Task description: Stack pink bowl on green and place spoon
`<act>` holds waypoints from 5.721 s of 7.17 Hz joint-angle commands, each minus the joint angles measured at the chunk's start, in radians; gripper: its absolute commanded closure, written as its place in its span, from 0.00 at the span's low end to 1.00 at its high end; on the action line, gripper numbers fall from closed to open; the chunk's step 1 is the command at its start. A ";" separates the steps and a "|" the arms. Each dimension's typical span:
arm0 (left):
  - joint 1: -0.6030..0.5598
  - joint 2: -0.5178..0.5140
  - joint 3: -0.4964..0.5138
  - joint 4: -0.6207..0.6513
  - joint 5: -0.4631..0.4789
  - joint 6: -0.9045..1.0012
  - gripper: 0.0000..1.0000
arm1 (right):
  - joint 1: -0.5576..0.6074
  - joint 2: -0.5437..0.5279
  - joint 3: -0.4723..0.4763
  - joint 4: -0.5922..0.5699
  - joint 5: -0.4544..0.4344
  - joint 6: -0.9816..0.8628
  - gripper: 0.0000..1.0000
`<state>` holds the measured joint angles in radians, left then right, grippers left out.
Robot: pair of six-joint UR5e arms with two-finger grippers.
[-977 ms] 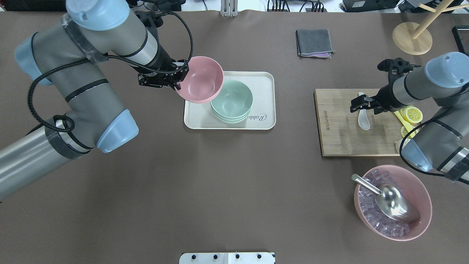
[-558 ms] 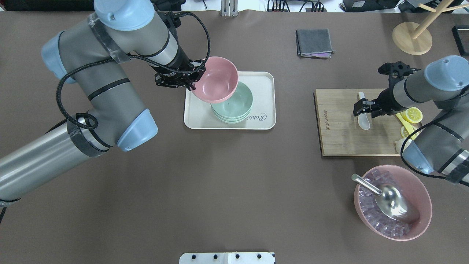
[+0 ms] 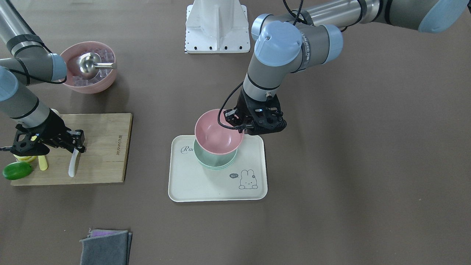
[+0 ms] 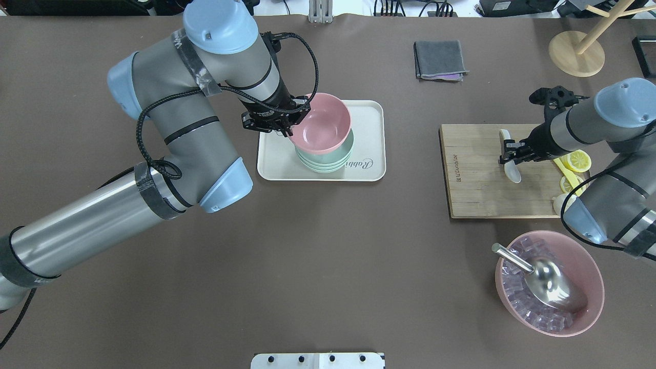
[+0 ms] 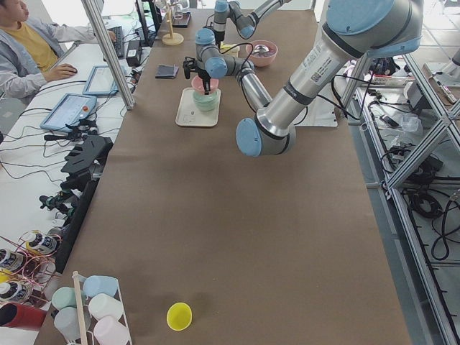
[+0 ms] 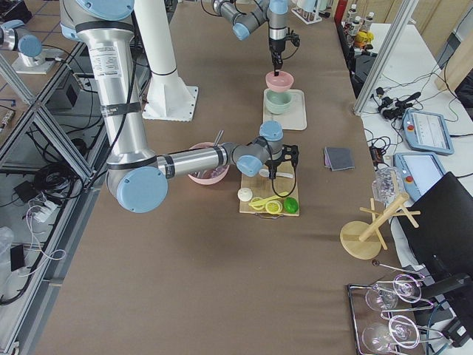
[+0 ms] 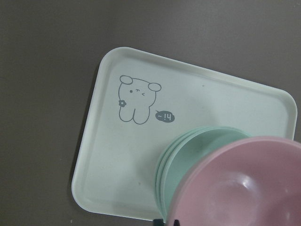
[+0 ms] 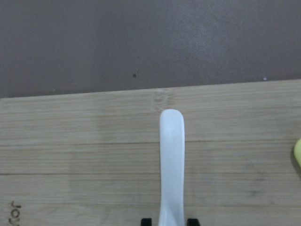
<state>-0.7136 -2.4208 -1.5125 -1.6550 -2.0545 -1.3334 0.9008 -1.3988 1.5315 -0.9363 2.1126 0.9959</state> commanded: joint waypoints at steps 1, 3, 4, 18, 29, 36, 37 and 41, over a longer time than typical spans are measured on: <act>0.003 -0.024 0.037 -0.005 0.001 0.000 1.00 | 0.003 0.003 0.004 -0.001 0.003 0.001 0.92; 0.008 -0.030 0.044 -0.005 0.001 0.005 1.00 | 0.013 0.018 0.015 -0.004 0.010 0.001 1.00; 0.006 -0.029 0.049 -0.025 0.001 -0.003 0.63 | 0.015 0.056 0.022 -0.031 0.010 0.015 1.00; -0.303 0.589 -0.288 -0.111 -0.256 0.375 0.01 | -0.213 0.412 0.141 -0.263 -0.269 0.523 0.00; -0.736 0.893 -0.072 -0.180 -0.395 1.229 0.01 | 0.524 0.029 -0.194 -0.291 0.248 -0.892 0.00; -0.793 0.778 -0.036 -0.014 -0.375 1.185 0.01 | 0.526 0.017 -0.189 -0.288 0.242 -0.890 0.00; -0.796 0.767 -0.038 -0.017 -0.307 1.185 0.01 | 0.526 0.027 -0.188 -0.286 0.234 -0.884 0.00; -0.805 0.763 -0.029 -0.034 -0.312 1.189 0.01 | 0.533 0.017 -0.156 -0.285 0.237 -0.890 0.00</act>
<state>-1.5131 -1.6569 -1.5427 -1.6858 -2.3657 -0.1426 1.4296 -1.3835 1.3556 -1.2217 2.3496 0.1052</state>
